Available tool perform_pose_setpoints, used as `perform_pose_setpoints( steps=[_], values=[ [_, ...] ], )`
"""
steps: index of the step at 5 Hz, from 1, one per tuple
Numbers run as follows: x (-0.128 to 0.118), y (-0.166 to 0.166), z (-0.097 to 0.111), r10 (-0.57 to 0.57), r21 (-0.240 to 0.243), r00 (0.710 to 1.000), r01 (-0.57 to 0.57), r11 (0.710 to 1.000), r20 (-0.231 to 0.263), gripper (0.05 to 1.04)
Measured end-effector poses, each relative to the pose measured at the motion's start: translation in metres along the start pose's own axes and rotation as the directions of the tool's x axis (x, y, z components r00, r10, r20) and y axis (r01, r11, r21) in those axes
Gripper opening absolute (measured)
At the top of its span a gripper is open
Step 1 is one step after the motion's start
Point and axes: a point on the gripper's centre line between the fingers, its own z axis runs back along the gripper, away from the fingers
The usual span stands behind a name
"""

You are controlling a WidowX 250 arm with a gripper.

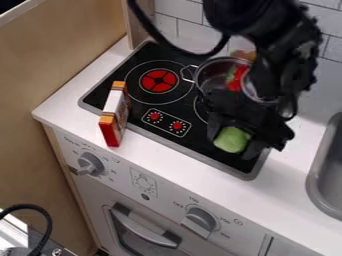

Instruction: Moved the green object below the right side burner

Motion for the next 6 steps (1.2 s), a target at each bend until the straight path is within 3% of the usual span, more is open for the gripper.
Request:
perform_pose_setpoints(
  steps=[2,3,4,6],
  values=[
    [0.006,0.003,-0.016,-0.007,0.014,0.999,0.007,1.0,0.048,0.684],
    [0.008,0.007,-0.017,-0.012,0.024,0.998,0.01,1.0,0.056,0.754],
    [0.007,0.009,-0.021,-0.013,0.03,0.999,0.012,0.999,0.044,0.987],
    [0.009,0.011,-0.021,0.006,0.029,0.999,-0.007,1.0,0.044,0.999]
  ],
)
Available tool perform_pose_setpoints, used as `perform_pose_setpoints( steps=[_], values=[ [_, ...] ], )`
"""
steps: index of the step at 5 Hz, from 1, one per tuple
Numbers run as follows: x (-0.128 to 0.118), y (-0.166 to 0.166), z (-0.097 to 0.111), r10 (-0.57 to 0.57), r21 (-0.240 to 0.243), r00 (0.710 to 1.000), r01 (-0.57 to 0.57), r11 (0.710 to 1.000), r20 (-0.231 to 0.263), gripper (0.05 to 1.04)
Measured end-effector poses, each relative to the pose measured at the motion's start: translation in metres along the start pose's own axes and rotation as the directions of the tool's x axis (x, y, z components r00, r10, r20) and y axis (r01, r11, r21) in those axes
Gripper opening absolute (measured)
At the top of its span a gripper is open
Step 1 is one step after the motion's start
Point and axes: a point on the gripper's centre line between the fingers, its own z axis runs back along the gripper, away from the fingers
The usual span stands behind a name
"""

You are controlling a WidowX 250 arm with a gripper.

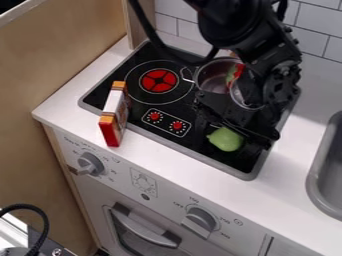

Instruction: Moved the green object below the right side burner

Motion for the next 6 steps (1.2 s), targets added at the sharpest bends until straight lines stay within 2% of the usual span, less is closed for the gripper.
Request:
perform_pose_setpoints(
  steps=[2,4,5,6],
  values=[
    [0.008,0.003,0.007,0.035,-0.005,0.999,-0.035,0.999,-0.032,0.999],
    [0.009,0.002,0.016,0.029,-0.001,0.996,-0.029,1.0,-0.089,0.999],
    [0.013,0.006,0.024,0.018,-0.002,0.991,-0.018,1.0,-0.131,0.999],
    [0.02,0.016,0.04,0.005,-0.019,0.986,-0.008,1.0,-0.165,0.999]
  ],
)
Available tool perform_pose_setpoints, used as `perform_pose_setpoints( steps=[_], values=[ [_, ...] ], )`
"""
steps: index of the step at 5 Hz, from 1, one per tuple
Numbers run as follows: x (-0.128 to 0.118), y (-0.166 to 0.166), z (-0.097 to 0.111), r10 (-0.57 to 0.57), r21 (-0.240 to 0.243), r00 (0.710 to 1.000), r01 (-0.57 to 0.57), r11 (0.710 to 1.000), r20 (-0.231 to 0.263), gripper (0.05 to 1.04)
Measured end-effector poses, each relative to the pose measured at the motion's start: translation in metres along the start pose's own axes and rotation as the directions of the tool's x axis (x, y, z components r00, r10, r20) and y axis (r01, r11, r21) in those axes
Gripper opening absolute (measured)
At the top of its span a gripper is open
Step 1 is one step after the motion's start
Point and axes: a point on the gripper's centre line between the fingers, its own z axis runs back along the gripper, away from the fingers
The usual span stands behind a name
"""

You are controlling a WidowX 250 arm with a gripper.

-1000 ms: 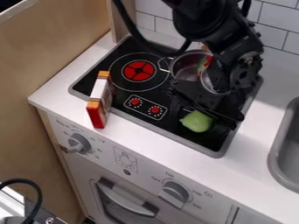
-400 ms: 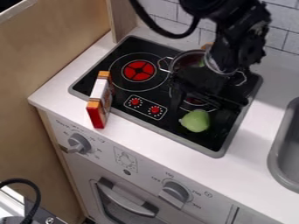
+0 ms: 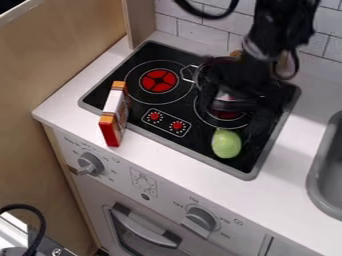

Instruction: Moved the green object below the right side burner

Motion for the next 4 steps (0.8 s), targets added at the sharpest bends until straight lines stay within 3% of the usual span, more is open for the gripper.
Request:
perform_pose_setpoints(
  steps=[1,2,3,4],
  values=[
    [0.01,0.017,0.016,-0.024,-0.032,0.999,0.023,0.999,-0.038,0.999],
    [0.017,0.046,0.025,-0.069,-0.111,0.997,0.066,0.992,-0.019,0.999],
    [0.023,0.077,0.024,-0.102,-0.155,0.995,0.101,0.983,-0.001,0.999],
    [0.025,0.097,0.019,-0.117,-0.159,0.993,0.118,0.98,0.014,0.999]
  ],
)
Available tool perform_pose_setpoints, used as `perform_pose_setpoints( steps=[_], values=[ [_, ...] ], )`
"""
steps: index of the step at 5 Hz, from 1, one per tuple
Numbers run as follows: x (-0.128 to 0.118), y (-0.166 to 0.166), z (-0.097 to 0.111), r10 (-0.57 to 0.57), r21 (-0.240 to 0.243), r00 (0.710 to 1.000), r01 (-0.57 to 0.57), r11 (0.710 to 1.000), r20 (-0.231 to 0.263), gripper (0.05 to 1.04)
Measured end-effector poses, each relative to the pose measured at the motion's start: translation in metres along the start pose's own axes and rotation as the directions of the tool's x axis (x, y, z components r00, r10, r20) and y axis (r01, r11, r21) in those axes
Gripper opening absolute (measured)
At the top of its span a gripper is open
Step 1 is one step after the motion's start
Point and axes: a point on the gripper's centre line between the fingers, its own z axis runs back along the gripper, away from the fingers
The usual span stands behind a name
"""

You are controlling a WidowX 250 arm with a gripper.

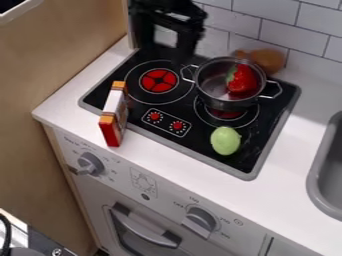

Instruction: Moved the green object below the right side burner

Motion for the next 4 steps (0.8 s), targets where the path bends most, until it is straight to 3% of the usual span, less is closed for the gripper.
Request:
perform_pose_setpoints(
  steps=[2,4],
  values=[
    [-0.016,0.014,0.007,-0.018,-0.039,1.0,0.018,0.999,-0.007,0.999],
    [-0.039,0.049,0.008,-0.092,-0.023,0.996,0.092,0.996,0.005,0.999]
  ],
)
